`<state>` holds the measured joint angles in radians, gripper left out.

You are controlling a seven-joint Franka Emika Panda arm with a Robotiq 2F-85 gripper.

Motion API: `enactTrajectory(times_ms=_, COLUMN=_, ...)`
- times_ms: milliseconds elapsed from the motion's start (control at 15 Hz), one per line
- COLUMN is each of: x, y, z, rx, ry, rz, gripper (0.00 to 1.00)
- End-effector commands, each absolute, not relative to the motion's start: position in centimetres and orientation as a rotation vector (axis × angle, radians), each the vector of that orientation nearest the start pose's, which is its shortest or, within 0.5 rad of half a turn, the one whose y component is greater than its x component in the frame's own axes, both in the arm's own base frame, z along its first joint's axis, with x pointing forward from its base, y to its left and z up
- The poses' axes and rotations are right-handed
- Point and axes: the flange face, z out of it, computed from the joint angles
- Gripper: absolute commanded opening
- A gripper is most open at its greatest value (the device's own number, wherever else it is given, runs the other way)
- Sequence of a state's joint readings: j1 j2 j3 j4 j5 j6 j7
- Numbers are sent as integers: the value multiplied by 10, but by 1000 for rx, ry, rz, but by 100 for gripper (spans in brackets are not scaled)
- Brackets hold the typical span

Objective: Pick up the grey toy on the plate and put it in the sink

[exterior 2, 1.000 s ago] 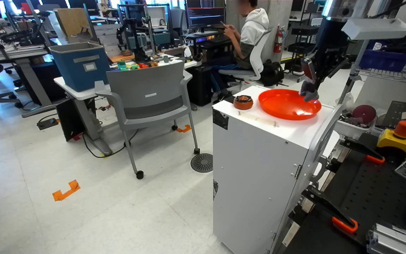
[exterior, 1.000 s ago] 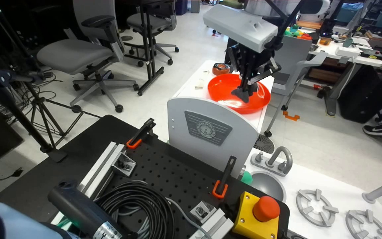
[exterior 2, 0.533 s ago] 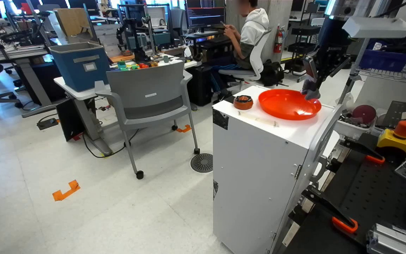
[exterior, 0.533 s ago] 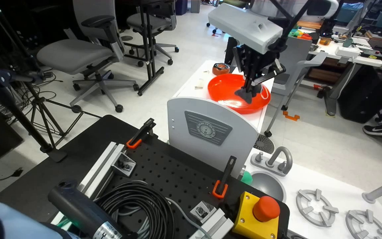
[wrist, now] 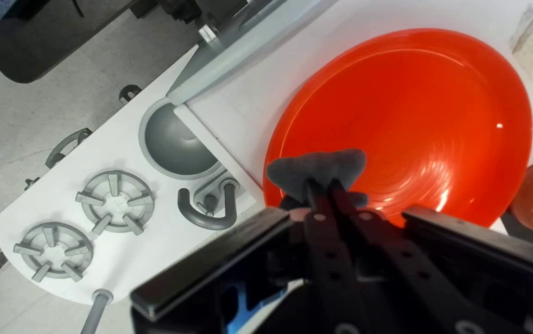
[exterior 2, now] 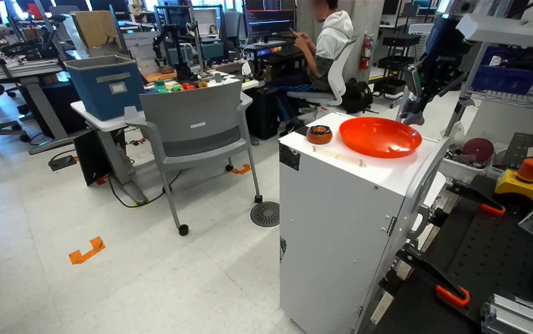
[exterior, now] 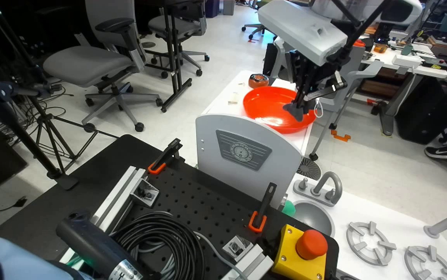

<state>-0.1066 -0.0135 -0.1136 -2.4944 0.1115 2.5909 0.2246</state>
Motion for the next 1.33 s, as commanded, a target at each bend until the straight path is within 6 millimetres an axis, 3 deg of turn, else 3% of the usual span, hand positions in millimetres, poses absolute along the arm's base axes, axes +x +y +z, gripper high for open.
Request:
enactTrajectory(times_ms=0, x=459, y=-116, z=313, rx=-2919, ry=815, rz=-203, gripper=1)
enactTrajectory(times_ms=800, x=454, y=-153, z=318, rx=-2785, ry=956, rz=-217, gripper=1)
enactTrajectory(times_ms=1267, x=453, y=-180, z=318, rx=-2719, ry=1136, rz=-250, gripper=1)
